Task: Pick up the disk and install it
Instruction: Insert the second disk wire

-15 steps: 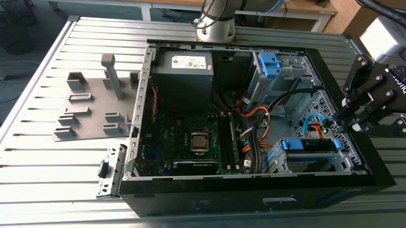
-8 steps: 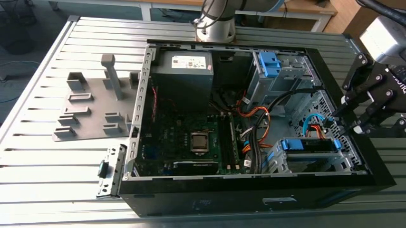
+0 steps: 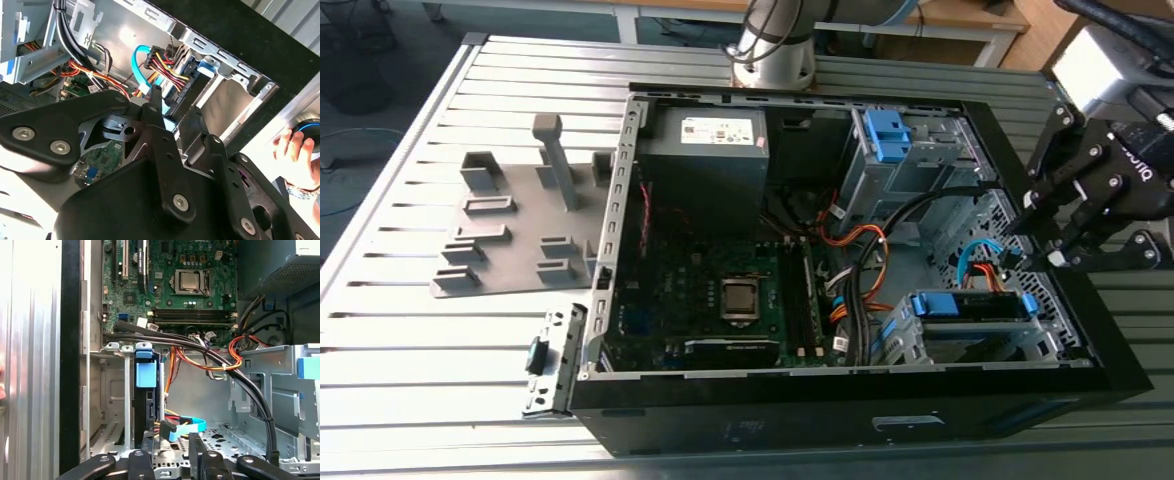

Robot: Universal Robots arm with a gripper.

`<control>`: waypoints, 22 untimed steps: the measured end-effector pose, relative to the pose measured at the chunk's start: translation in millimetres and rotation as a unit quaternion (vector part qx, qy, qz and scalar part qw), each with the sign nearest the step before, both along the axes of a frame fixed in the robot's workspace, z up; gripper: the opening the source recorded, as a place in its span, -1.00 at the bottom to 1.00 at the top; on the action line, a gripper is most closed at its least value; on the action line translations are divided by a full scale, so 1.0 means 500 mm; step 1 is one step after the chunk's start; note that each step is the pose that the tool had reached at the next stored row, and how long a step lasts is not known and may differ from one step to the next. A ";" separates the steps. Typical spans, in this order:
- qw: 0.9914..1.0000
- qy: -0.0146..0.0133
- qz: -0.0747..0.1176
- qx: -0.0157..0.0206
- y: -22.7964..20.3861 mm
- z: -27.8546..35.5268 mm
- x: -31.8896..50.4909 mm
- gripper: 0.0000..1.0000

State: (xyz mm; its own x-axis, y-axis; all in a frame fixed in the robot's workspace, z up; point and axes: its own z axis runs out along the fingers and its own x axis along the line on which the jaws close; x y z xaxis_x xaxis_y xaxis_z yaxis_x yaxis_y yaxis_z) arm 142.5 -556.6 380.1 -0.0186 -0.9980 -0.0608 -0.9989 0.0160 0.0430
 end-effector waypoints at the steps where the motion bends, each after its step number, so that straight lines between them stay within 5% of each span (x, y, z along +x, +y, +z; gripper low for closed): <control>1: 1.000 0.000 0.000 0.000 0.0018 -0.003 0.000 -0.18; 6: 1.000 0.000 0.000 -0.001 0.0075 -0.018 -0.005 -0.18; 16: 1.000 0.000 0.000 -0.001 0.0076 -0.019 -0.006 -0.20; 22: 1.000 0.000 0.000 -0.001 0.0076 -0.019 -0.006 -0.67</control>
State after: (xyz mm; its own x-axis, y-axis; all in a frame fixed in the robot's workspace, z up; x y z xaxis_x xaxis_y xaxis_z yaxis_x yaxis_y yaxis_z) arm 139.7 -552.8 370.4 -0.0186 -0.9981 -0.0592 -0.9989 0.0161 0.0429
